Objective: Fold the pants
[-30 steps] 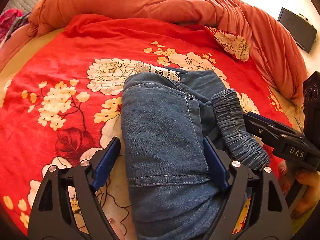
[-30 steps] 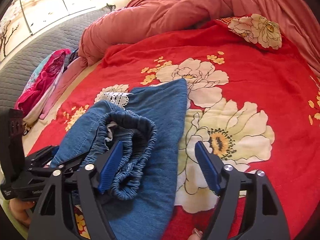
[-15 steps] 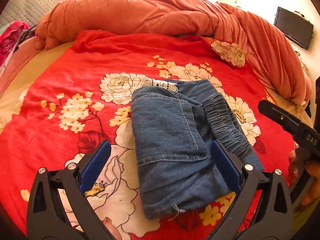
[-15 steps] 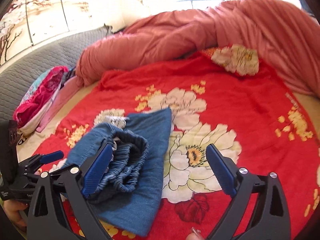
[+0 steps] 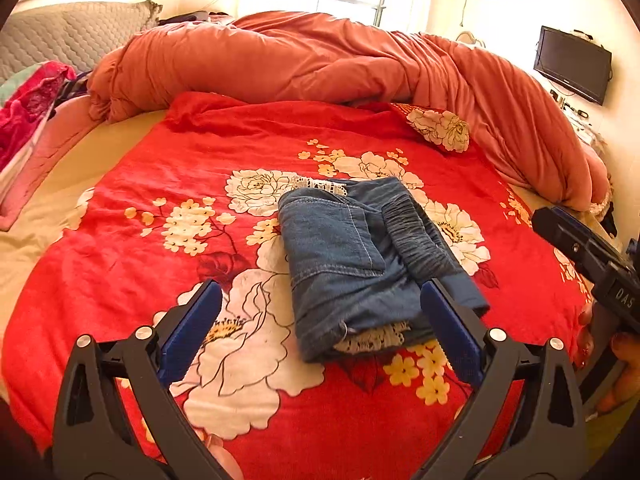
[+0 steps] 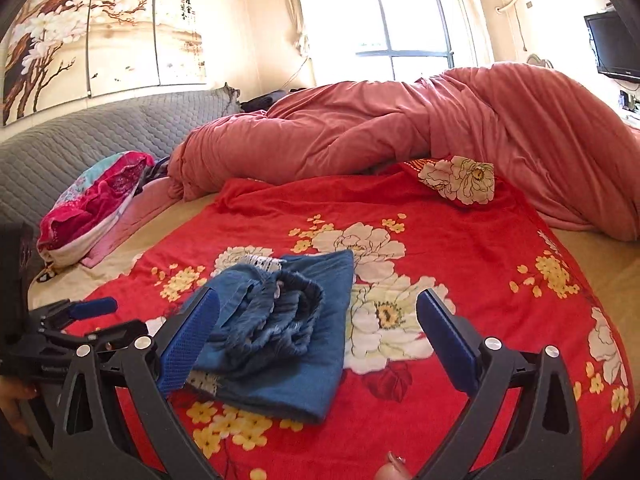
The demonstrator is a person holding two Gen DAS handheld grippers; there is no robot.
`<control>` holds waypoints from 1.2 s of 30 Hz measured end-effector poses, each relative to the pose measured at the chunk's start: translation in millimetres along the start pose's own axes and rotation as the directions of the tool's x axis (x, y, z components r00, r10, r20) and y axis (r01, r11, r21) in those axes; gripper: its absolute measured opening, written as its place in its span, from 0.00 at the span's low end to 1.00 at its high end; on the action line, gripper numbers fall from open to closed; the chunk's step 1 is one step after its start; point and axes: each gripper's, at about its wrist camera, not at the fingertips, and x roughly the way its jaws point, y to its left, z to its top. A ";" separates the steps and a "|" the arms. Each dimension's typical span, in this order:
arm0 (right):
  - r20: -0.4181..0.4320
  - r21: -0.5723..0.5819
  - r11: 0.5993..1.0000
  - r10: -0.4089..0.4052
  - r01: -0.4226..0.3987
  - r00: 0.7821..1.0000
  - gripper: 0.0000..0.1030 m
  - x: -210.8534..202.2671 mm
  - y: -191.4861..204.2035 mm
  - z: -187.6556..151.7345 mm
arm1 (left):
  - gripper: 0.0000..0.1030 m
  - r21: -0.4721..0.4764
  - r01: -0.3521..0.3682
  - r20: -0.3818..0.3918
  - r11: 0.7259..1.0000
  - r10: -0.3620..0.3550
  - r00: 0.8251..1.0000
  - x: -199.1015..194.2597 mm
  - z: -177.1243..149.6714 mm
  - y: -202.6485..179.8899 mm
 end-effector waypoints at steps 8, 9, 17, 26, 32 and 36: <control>0.018 -0.044 0.998 -0.045 0.045 0.999 0.95 -25.8 11.0 -21.3 | 0.91 0.001 0.007 0.005 1.000 -0.007 1.000 -22.4 -18.6 -0.2; 0.018 -0.048 0.998 -0.048 0.048 0.999 0.95 -28.0 11.8 -23.2 | 0.91 -0.002 0.007 0.004 1.000 -0.007 1.000 -24.1 -20.7 0.4; -0.012 -0.070 0.996 -0.055 0.054 0.998 0.95 -44.0 20.6 -44.4 | 0.91 -0.022 0.009 -0.020 1.000 -0.009 1.000 -32.3 -50.2 1.2; -0.073 -0.066 0.995 -0.083 0.079 0.994 0.95 -45.3 22.1 -67.3 | 0.91 -0.044 0.022 -0.052 0.999 -0.024 0.998 -32.2 -79.7 -6.4; -0.114 -0.070 0.994 -0.094 0.086 0.989 0.95 -42.4 21.7 -82.1 | 0.91 -0.045 0.025 -0.085 0.999 -0.029 0.996 -25.1 -89.8 -10.9; -0.129 -0.064 0.995 -0.084 0.076 0.988 0.95 -38.1 22.4 -85.2 | 0.91 -0.051 0.019 -0.101 0.999 -0.024 0.995 -20.1 -93.8 -10.4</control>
